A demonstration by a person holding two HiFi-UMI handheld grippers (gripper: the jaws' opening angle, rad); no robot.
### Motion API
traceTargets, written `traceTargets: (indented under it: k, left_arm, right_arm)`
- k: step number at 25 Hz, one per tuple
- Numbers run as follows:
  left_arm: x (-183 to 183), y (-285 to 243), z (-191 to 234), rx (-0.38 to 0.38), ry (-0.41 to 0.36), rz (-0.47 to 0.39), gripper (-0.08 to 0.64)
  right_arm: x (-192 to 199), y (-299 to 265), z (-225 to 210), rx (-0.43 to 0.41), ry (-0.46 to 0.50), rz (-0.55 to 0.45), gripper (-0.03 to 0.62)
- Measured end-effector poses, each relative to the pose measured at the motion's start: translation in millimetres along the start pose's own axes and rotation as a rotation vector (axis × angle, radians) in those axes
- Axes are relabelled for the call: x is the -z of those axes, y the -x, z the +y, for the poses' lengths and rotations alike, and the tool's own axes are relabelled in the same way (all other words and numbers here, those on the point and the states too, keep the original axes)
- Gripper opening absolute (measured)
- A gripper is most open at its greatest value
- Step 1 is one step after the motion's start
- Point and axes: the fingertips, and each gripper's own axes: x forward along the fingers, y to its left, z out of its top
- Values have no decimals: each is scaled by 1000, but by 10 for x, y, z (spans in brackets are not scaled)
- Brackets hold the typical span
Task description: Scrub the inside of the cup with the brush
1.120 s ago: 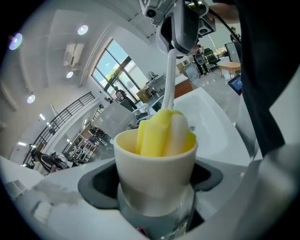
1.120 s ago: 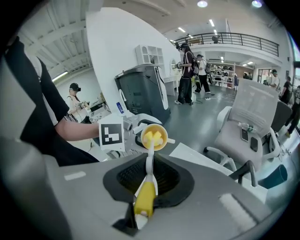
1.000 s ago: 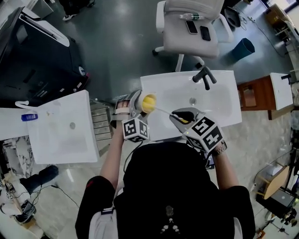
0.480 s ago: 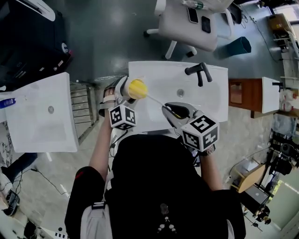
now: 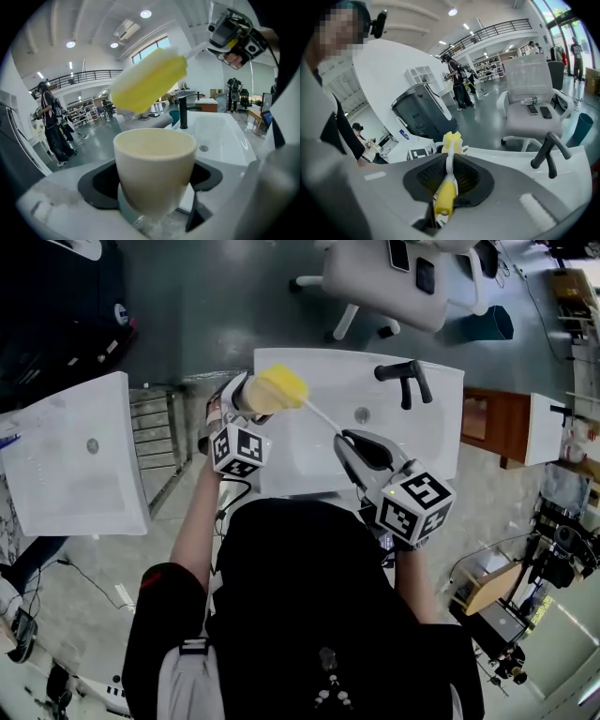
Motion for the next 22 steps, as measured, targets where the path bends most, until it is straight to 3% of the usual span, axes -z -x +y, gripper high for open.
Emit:
traceTargets:
  k: [12, 17, 22]
  left_arm:
    - [25, -580, -141, 98, 97, -58, 446]
    - [30, -789, -169, 95, 187, -63, 446]
    - [72, -981, -218, 96, 191, -43, 446]
  right_arm:
    - [104, 55, -382, 158, -25, -26, 41]
    - [182, 182, -511, 197, -55, -35, 41]
    - [238, 311, -613, 229, -77, -50, 41]
